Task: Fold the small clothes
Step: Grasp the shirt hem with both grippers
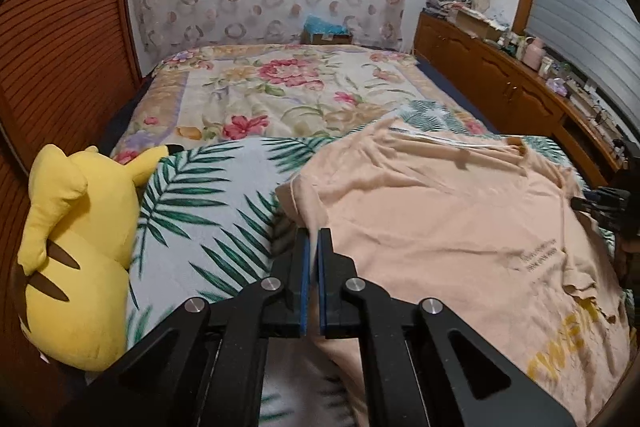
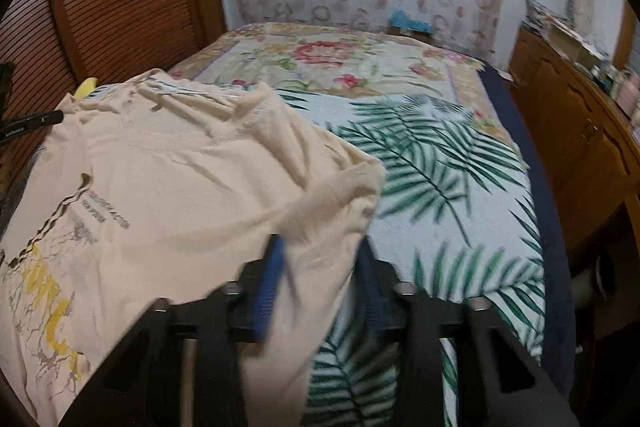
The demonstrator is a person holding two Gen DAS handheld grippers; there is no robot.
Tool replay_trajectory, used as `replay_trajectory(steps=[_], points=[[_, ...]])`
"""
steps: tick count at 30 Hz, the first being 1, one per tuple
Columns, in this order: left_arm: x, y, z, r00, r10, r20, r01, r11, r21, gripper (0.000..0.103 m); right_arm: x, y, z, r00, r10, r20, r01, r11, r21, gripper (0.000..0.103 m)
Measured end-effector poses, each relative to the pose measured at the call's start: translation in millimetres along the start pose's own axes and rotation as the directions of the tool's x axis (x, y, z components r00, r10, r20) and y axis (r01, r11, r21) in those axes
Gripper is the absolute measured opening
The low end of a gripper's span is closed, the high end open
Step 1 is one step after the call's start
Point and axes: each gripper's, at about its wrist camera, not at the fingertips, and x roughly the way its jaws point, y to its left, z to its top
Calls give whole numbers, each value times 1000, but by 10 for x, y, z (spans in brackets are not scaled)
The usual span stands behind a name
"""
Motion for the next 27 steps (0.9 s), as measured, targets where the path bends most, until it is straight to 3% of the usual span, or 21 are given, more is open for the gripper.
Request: replay_trajectory(steps=[1, 3, 6, 10, 14, 19, 27], points=[[-68, -37, -36, 1000, -15, 12, 15, 1000, 3, 4, -1, 35, 3, 1000, 16, -4, -16, 1000, -4, 8], [-191, -100, -87, 999, -29, 31, 29, 1000, 10, 4, -47, 106, 2, 1000, 2, 9, -1, 1000, -17, 7], [-502, -207, -192, 994, -65, 84, 64, 998, 18, 4, -310, 163, -2, 994, 31, 100, -30, 1000, -3, 6], [-925, -356, -382, 984, -92, 154, 87, 996, 36, 4, -847, 283, -94, 972, 79, 222, -76, 997, -23, 6], [-1299, -452, -691, 974, -124, 189, 116, 992, 50, 4, -1282, 372, -318, 956, 113, 270, -100, 993, -60, 6], [-1614, -421, -1010, 968, -139, 208, 137, 990, 25, 4, -1693, 329, -700, 947, 145, 286, -133, 989, -61, 6], [-1837, -420, -1368, 980, -109, 167, 108, 994, 15, 4, -2036, 267, -1212, 965, 154, 213, -152, 988, -26, 6]])
